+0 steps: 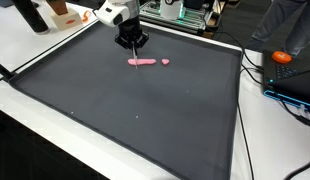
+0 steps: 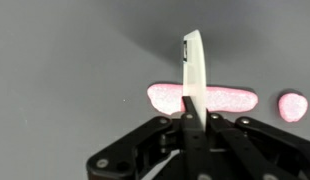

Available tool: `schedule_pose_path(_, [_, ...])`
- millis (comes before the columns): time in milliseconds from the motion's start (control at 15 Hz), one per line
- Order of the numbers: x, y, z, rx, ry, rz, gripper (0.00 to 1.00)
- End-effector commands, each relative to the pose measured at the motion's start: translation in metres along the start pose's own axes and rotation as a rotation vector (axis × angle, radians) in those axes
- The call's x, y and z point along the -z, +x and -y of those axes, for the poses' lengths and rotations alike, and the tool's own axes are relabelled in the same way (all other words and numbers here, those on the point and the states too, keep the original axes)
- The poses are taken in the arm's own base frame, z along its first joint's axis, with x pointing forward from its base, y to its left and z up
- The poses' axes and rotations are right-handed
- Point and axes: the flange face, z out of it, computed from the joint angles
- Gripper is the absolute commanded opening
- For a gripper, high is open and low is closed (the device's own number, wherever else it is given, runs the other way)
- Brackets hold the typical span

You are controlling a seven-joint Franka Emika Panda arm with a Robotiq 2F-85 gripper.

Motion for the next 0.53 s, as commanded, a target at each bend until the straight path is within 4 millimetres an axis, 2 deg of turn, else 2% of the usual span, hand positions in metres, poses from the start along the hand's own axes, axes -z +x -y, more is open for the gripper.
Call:
schedule_pose_path(0, [-0.004,0.010,0.001,0.024,-0.015,-0.026,0.01])
schedule_pose_path(467, [0.000,0.030,0.012,0.065,-0.038,-0.043,0.01])
